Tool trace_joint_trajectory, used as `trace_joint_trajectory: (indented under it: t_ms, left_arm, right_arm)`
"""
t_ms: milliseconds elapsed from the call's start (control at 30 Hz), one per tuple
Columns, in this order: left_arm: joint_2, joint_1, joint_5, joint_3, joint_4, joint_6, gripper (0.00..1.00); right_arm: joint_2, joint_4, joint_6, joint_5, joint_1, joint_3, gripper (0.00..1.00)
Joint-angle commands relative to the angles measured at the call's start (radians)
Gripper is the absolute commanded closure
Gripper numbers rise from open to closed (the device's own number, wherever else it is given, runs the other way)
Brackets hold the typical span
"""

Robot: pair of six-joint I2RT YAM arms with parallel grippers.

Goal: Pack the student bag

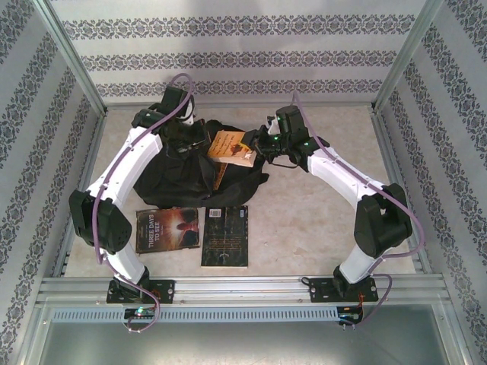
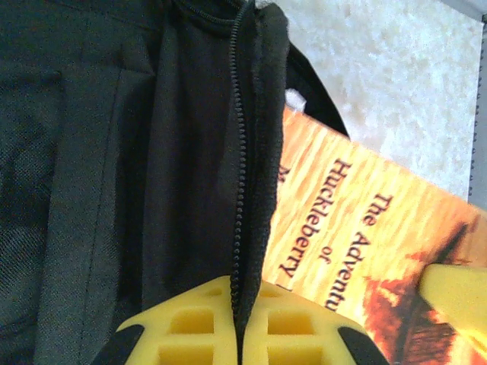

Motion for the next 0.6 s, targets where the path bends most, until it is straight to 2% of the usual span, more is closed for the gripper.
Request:
trace_joint_trajectory:
  t_ms: [0, 133, 200, 367, 567]
  left_arm:
    - [-0.014, 0.006, -0.061, 0.114, -0.077, 0.036, 1.0]
    - [-0.007, 0.007, -0.113, 0.236, -0.166, 0.066, 1.0]
    - [0.0, 0.007, -0.097, 0.269, -0.183, 0.074, 1.0]
    - [0.009, 0.007, -0.02, 0.29, -0.166, 0.074, 1.0]
    - [0.016, 0.006, 0.019, 0.31, -0.133, 0.059, 1.0]
  right_arm:
    - [-0.068, -0.126, -0.148, 0.023, -0.021, 0.027, 1.0]
    - [-0.098, -0.097, -0.2, 0.006, -0.061, -0.057, 1.0]
    - [-0.077, -0.059, -0.222, -0.049, -0.066, -0.062, 1.0]
    - [0.059, -0.079, -0.269, -0.138, -0.03, 0.077, 1.0]
    - [0.266, -0.034, -0.19, -0.179, 0.043, 0.279, 1.0]
